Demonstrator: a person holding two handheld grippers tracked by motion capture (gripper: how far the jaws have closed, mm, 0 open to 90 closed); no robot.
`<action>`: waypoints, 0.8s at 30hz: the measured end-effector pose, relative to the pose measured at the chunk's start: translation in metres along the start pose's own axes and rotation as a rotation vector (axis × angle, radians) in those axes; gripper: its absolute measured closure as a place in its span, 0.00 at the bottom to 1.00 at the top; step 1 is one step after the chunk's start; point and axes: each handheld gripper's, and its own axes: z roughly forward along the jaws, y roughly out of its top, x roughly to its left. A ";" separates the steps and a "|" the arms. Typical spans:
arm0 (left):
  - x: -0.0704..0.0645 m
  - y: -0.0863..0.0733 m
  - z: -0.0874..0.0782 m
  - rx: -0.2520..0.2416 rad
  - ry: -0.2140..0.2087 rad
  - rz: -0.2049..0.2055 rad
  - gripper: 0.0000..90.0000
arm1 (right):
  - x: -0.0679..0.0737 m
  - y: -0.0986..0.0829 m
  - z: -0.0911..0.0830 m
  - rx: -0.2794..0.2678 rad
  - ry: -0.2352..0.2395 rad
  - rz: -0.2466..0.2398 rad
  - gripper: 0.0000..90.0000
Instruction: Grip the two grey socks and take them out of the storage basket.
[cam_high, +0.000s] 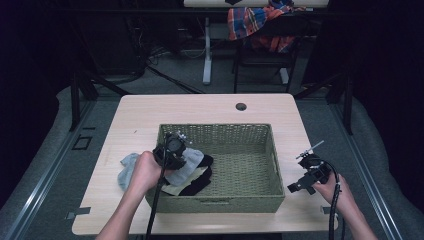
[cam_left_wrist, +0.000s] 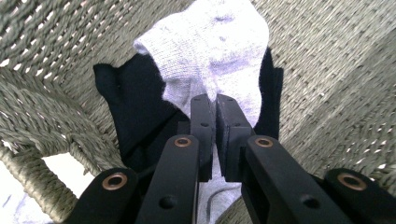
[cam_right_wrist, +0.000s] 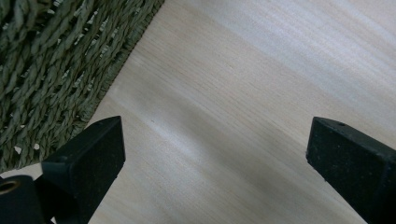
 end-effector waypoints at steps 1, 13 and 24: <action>0.000 0.000 0.000 0.000 0.000 0.000 0.96 | 0.000 0.000 0.000 0.000 0.000 0.000 0.05; -0.003 0.009 -0.022 -0.087 0.008 0.009 0.96 | 0.000 -0.009 0.001 -0.018 0.012 0.027 0.05; 0.009 0.007 -0.049 -0.154 -0.001 -0.017 0.96 | -0.004 -0.018 -0.003 -0.001 0.000 0.034 0.05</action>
